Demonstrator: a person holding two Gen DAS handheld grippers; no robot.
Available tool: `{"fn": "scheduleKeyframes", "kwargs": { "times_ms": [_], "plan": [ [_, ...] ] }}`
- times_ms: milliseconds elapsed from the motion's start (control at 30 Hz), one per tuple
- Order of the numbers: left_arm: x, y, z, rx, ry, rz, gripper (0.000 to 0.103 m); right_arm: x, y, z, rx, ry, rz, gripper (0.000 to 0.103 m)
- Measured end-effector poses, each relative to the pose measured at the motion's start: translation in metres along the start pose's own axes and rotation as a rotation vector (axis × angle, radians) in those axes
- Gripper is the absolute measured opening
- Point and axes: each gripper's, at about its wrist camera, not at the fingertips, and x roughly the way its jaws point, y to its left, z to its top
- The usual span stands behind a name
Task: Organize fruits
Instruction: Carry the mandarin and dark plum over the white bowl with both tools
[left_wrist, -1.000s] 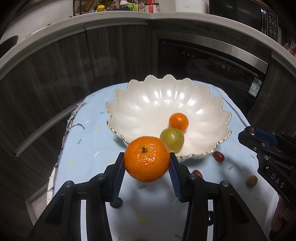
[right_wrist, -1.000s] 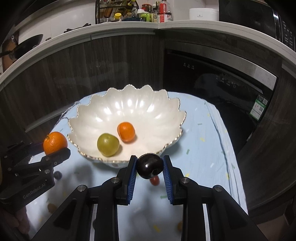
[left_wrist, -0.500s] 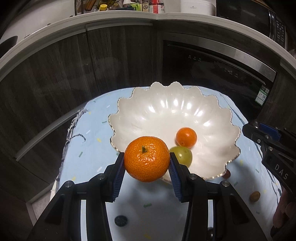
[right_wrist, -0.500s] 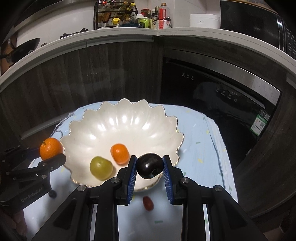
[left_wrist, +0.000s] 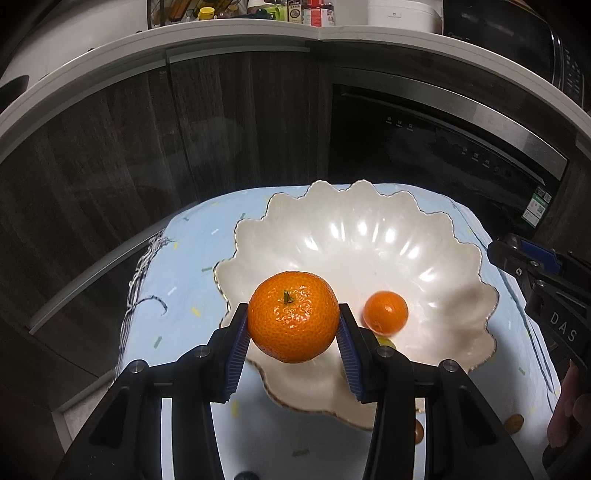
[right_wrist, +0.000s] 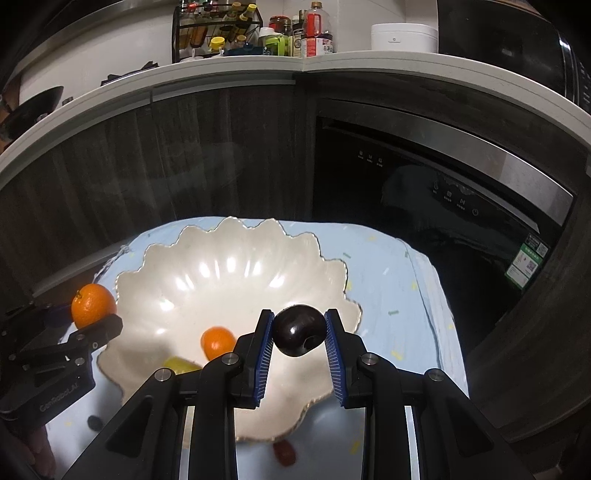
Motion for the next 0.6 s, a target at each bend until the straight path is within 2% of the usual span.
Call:
{"fn": "scheduleKeyframes", "kwargs": {
  "times_ms": [233,600],
  "plan": [
    [0.015,0.002,0.010,0.001,0.013,0.009,0.045,0.019,-0.003,0.013,0.005,0.007,-0.012,0.029],
    [0.045,0.005,0.018,-0.020,0.070,0.027,0.045,0.060,-0.011,0.021,0.022,0.084,-0.022,0.029]
  ]
}}
